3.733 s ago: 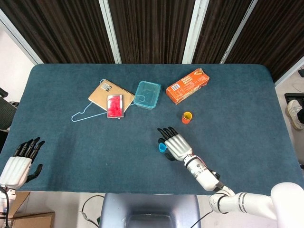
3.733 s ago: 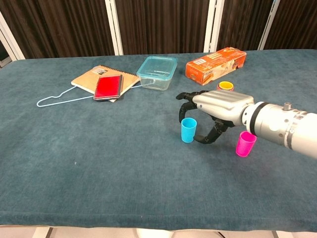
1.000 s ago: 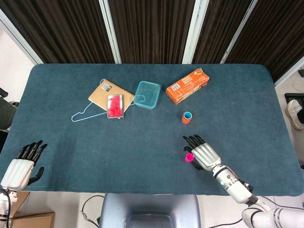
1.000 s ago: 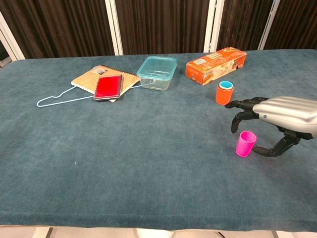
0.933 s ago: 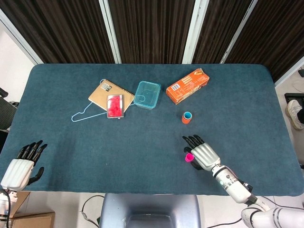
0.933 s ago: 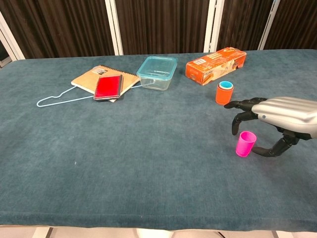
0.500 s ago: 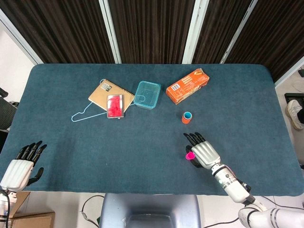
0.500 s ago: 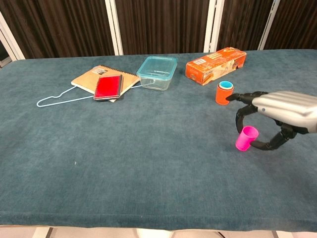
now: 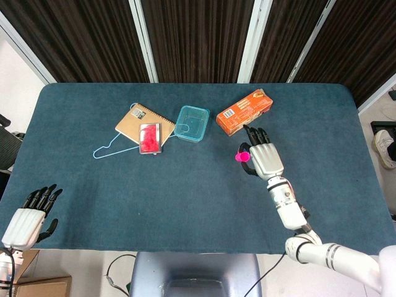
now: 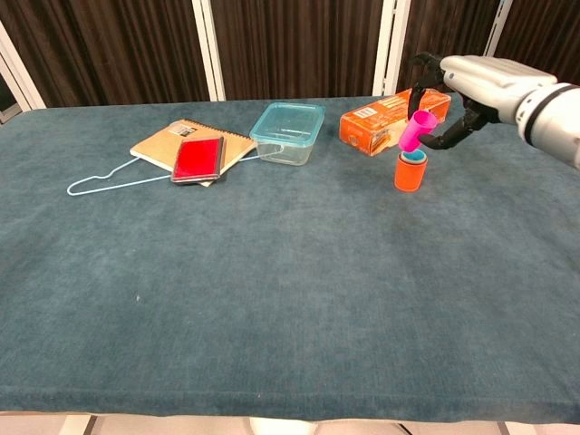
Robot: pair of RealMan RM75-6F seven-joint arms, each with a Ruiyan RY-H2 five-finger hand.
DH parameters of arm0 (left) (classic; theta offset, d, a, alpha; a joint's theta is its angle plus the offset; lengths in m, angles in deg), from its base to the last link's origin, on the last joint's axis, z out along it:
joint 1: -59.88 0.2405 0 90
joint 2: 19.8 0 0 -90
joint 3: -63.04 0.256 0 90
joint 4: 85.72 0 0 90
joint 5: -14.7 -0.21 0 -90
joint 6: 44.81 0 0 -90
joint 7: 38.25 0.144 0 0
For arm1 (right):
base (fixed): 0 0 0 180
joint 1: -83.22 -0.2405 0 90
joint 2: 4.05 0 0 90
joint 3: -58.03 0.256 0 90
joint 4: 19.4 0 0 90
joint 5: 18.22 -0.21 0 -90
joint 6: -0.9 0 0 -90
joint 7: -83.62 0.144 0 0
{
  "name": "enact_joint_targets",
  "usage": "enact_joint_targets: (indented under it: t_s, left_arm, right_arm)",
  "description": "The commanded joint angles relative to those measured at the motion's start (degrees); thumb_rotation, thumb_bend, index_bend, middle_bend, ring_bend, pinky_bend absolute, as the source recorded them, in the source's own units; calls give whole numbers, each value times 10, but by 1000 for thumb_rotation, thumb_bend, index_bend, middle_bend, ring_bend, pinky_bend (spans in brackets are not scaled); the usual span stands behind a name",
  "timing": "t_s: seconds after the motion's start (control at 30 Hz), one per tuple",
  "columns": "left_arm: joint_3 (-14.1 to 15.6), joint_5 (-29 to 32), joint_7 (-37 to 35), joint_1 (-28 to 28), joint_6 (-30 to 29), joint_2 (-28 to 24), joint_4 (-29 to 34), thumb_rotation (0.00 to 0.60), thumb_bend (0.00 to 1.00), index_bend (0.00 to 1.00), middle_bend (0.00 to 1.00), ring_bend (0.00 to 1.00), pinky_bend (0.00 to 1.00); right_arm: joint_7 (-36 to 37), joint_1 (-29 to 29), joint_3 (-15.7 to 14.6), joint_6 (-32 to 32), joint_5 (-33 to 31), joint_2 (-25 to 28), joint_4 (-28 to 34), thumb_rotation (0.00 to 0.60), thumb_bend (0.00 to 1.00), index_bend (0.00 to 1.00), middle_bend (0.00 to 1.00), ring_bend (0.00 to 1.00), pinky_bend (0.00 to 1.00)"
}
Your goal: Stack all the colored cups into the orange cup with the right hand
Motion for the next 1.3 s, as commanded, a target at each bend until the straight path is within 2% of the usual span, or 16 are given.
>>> enact_joint_targets:
  t_s: [0.03,0.2,0.77,0.87,0.97,1.0,1.03,1.13,1.23,1.3]
  left_arm:
    - [-1,2,-1,1,0,0,-1,600,433,0,0,0,110]
    - [-1,3,-5,0,3,-1,-4,600,434,0,0,0,110]
    - [1,2,-4,0,6,1,-6,600,435,0,0,0,110]
    - [1,4,-3,-1,8,2,-6,600,433,0,0,0,110]
    - [1,4,-3,-1,9,2,-7,600,434,0,0,0,110]
    - [2,3,-4,-1,9,2,-6,600,434,0,0,0,110]
    - [2,2,-4,-1,8,1,-6,600,434,0,0,0,110]
    - [2,-2,-9,2,-1,0,-7,600,434,0,0,0,110]
    - [0,-11,-19,6,-23,3,-14,600,433,0,0,0,108]
    - [-1,-19,-26,10,-41,8,-24,600,433,0,0,0,103]
  right_arm:
    - [-24,-39,26,36,-57,-36,-47,600,469,609,78,0,0]
    - [-48,-47,17,32,-71,-51,-77,600,469,605,78,0,0]
    - [-48,-56,12,50,-110,-59,-125,600,469,559,78,0,0]
    - [-58,-57,8,60,-122,-57,-125,600,469,436,67,0,0]
    - [-53,-55,5,71,-126,-42,-109,600,469,103,7,0,0]
    - [-47,-52,3,70,-121,-36,-100,600,454,19,0,0,0]
    - [-40,-47,1,65,-114,-29,-88,600,427,0,0,0,0]
    - [-6,-7,-24,19,-60,16,-6,600,368,0,0,0,0]
    - [7,74,-98,-69,31,98,123,600,358,0,0,0,0]
    - [-18,140,-166,-145,94,152,189,600,358,0,0,0,0]
